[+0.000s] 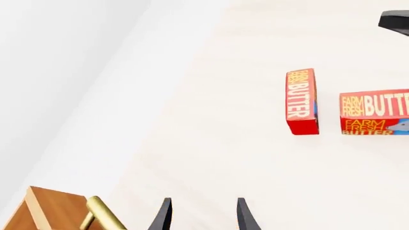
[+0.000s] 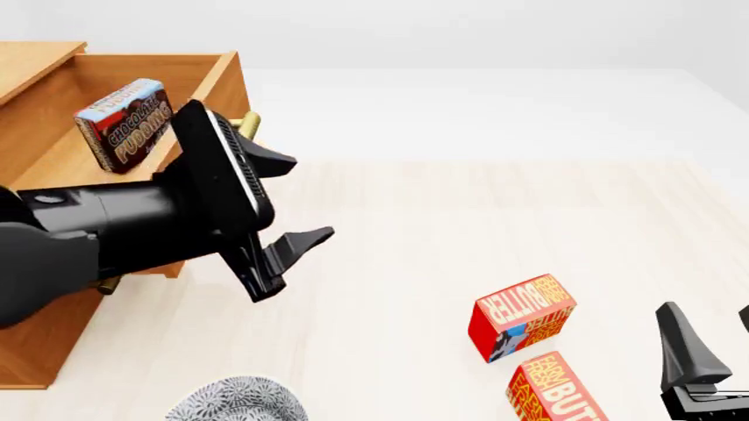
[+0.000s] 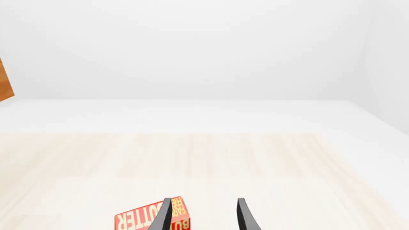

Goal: Put the chocolate pudding in the top drawer of the cabinet and close it.

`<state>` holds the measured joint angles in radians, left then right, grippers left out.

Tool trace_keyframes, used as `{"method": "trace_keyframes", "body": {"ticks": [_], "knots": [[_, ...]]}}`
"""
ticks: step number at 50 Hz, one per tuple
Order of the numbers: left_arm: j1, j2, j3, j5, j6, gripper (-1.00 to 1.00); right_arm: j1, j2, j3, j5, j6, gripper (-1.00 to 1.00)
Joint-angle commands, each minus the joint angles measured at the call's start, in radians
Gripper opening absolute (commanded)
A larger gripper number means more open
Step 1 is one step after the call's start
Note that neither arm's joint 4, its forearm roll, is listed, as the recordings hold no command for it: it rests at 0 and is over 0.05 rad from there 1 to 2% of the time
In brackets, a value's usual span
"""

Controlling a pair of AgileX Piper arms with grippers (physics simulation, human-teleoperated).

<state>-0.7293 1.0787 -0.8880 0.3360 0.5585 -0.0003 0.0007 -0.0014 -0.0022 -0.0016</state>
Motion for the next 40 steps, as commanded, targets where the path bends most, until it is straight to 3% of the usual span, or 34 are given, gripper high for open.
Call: {"method": "trace_keyframes", "body": {"ticks": [1, 15, 17, 20, 21, 30, 40], "knots": [[-0.003, 0.05, 0.023, -0.031, -0.045, 1.0, 0.0, 0.001, 0.0, -0.001, 0.0, 1.0], [-0.018, 0.097, 0.004, -0.028, -0.103, 1.0, 0.0, 0.001, 0.0, -0.001, 0.0, 1.0], [-0.068, 0.169, -0.063, 0.009, -0.193, 1.0, 0.0, 0.001, 0.0, -0.001, 0.0, 1.0], [-0.016, 0.118, -0.007, -0.022, -0.134, 1.0, 0.0, 0.001, 0.0, -0.001, 0.0, 1.0], [-0.031, 0.144, -0.029, -0.009, -0.166, 1.0, 0.0, 0.001, 0.0, -0.001, 0.0, 1.0], [-0.014, 0.141, -0.012, -0.018, -0.177, 1.0, 0.0, 0.001, 0.0, -0.001, 0.0, 1.0], [-0.021, 0.155, -0.02, 0.001, -0.256, 1.0, 0.0, 0.001, 0.0, -0.001, 0.0, 1.0]]}}
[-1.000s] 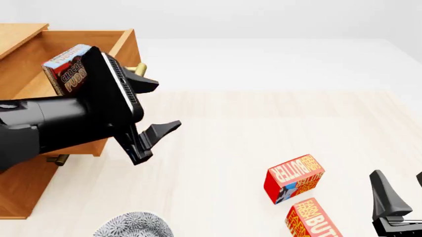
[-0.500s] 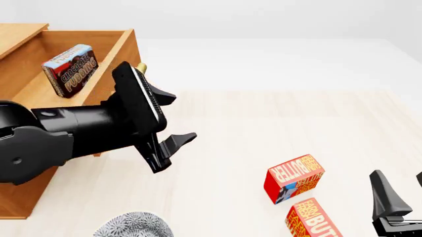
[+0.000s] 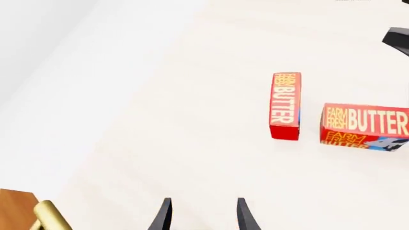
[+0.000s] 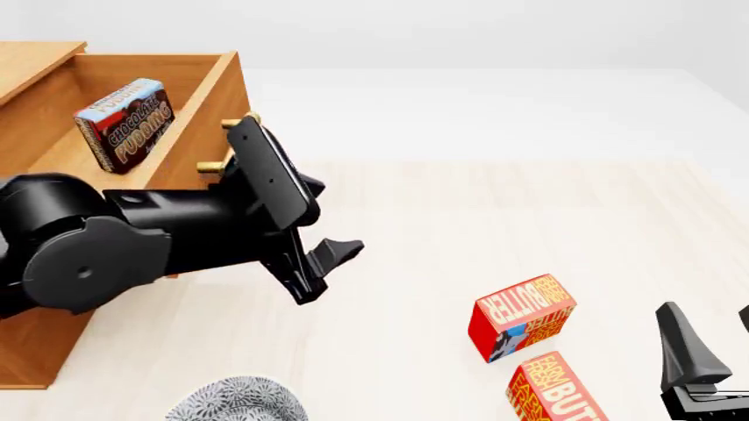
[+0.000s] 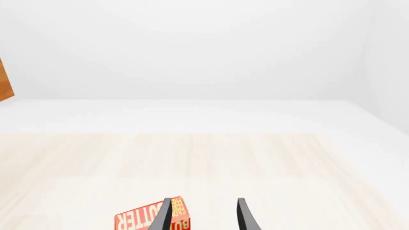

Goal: Put the chocolate pudding in the top drawer of the cabinet and close it.

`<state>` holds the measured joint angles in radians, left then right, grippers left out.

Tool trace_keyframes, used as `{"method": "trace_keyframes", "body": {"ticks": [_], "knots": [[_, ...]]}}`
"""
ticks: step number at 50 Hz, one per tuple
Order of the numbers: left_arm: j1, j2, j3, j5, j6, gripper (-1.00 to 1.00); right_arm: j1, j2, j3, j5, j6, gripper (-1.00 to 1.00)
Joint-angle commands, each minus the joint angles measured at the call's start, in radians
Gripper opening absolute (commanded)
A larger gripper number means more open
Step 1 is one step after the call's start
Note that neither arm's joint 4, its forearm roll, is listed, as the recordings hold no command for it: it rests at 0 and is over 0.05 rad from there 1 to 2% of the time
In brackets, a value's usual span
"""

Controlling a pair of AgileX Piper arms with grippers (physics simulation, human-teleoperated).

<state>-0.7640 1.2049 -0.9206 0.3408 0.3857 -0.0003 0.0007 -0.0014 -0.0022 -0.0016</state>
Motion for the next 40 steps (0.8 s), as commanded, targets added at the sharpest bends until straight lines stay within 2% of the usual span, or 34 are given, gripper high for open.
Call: {"method": "trace_keyframes", "body": {"ticks": [1, 3, 7, 9, 10, 25, 32, 34, 35, 36, 40], "knots": [[0.032, 0.008, 0.032, -0.009, -0.062, 1.0, 0.0, 0.001, 0.0, -0.001, 0.0, 1.0], [0.018, 0.022, 0.021, -0.002, -0.091, 1.0, 0.0, 0.001, 0.0, -0.001, 0.0, 1.0], [0.019, 0.008, 0.031, -0.002, -0.092, 1.0, 0.0, 0.001, 0.0, -0.001, 0.0, 1.0], [0.053, -0.029, 0.061, -0.008, -0.067, 1.0, 0.0, 0.001, 0.0, -0.001, 0.0, 1.0], [0.034, -0.009, 0.04, 0.003, -0.103, 1.0, 0.0, 0.001, 0.0, -0.001, 0.0, 1.0], [0.122, -0.076, 0.141, -0.017, -0.073, 1.0, 0.0, 0.001, 0.0, -0.001, 0.0, 1.0], [0.116, -0.059, 0.144, -0.022, -0.115, 1.0, 0.0, 0.001, 0.0, -0.001, 0.0, 1.0], [0.088, -0.026, 0.125, -0.017, -0.159, 1.0, 0.0, 0.001, 0.0, -0.001, 0.0, 1.0], [0.101, -0.042, 0.137, -0.021, -0.139, 1.0, 0.0, 0.001, 0.0, -0.001, 0.0, 1.0], [0.132, -0.042, 0.169, -0.035, -0.173, 1.0, 0.0, 0.001, 0.0, -0.001, 0.0, 1.0], [0.139, -0.044, 0.175, -0.036, -0.174, 1.0, 0.0, 0.001, 0.0, -0.001, 0.0, 1.0]]}}
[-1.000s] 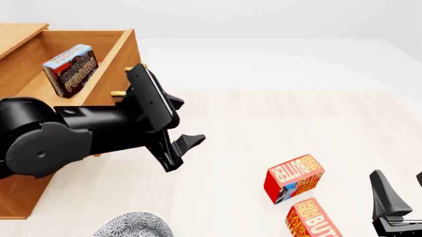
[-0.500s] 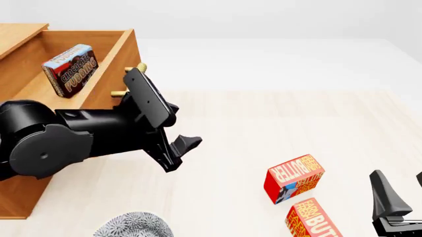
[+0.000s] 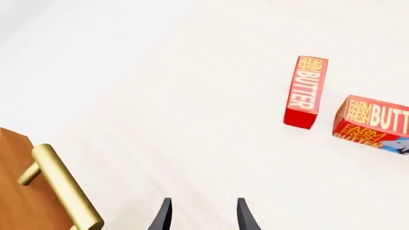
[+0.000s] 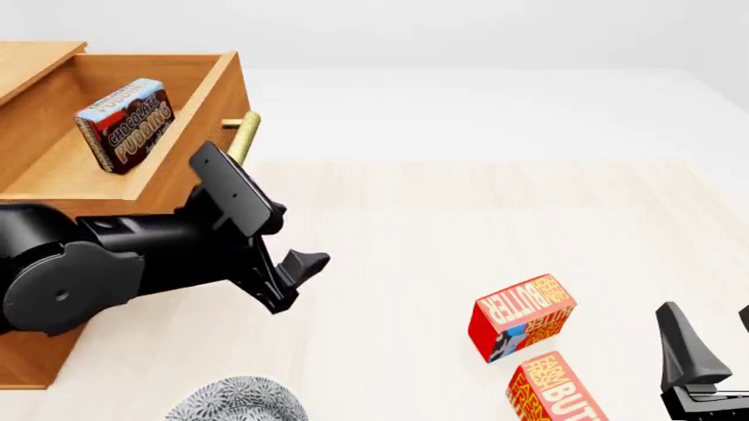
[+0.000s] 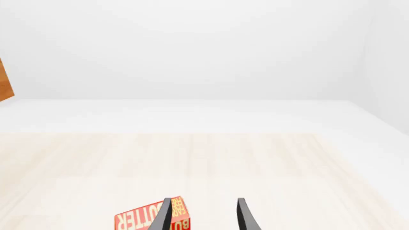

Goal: Put the chocolate pudding in the top drawer of the cabinet and close it.

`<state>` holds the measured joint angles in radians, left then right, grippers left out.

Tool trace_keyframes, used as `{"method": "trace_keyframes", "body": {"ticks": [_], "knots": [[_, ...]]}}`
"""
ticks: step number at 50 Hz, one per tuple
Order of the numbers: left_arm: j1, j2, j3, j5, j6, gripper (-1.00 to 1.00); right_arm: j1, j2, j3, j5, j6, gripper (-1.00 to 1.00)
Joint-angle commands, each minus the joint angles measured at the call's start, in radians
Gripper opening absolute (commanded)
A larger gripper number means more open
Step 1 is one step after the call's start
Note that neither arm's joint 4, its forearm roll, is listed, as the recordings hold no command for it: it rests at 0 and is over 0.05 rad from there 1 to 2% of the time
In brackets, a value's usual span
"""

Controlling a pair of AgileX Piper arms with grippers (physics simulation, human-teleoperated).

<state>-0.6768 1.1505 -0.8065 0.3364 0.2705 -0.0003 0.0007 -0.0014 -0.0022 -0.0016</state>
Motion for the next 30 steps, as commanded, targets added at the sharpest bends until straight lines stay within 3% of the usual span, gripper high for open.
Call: {"method": "trace_keyframes", "body": {"ticks": [1, 30], "knots": [[0.049, 0.014, 0.057, -0.03, -0.073, 1.0, 0.0, 0.001, 0.0, -0.001, 0.0, 1.0], [0.133, 0.011, 0.094, -0.063, -0.129, 1.0, 0.0, 0.001, 0.0, -0.001, 0.0, 1.0]]}}
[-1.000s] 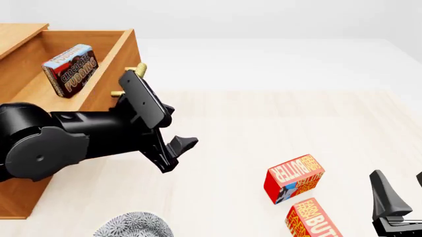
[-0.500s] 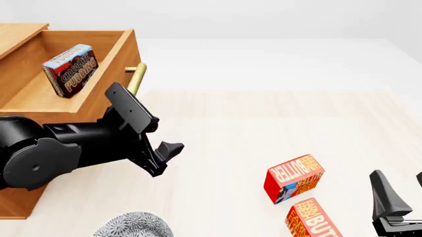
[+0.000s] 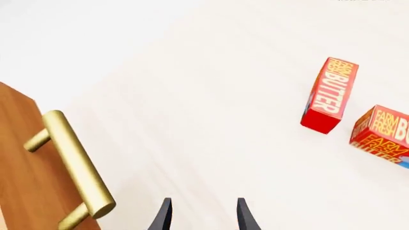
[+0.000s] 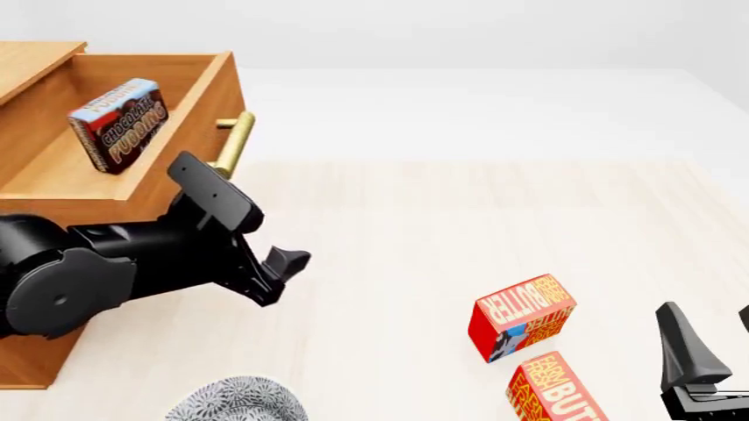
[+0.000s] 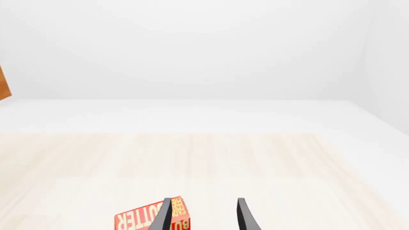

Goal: Put the chocolate pudding in the top drawer of the cabinet and close it.

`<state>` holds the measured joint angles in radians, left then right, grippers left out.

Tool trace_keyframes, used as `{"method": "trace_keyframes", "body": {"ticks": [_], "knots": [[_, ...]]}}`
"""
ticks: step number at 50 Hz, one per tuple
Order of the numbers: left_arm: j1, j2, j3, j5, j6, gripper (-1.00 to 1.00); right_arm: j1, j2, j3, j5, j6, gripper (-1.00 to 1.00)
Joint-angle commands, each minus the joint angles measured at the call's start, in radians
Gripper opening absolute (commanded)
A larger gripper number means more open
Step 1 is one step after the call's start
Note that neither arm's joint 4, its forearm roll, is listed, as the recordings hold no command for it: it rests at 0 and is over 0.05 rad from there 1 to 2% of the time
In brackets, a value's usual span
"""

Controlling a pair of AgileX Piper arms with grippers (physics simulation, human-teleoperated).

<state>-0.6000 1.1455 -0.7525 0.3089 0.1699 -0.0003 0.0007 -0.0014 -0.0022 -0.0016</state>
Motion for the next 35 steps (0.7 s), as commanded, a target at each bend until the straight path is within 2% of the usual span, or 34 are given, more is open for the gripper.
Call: {"method": "trace_keyframes", "body": {"ticks": [1, 15, 17, 18, 35], "knots": [[0.053, 0.021, 0.039, -0.038, -0.035, 1.0, 0.0, 0.001, 0.0, -0.001, 0.0, 1.0], [0.078, 0.022, 0.034, -0.038, -0.062, 1.0, 0.0, 0.001, 0.0, -0.001, 0.0, 1.0], [0.098, 0.011, 0.053, -0.048, -0.042, 1.0, 0.0, 0.001, 0.0, -0.001, 0.0, 1.0], [0.094, 0.02, 0.053, -0.052, -0.057, 1.0, 0.0, 0.001, 0.0, -0.001, 0.0, 1.0], [0.145, -0.002, 0.074, -0.055, -0.054, 1.0, 0.0, 0.001, 0.0, -0.001, 0.0, 1.0]]}}
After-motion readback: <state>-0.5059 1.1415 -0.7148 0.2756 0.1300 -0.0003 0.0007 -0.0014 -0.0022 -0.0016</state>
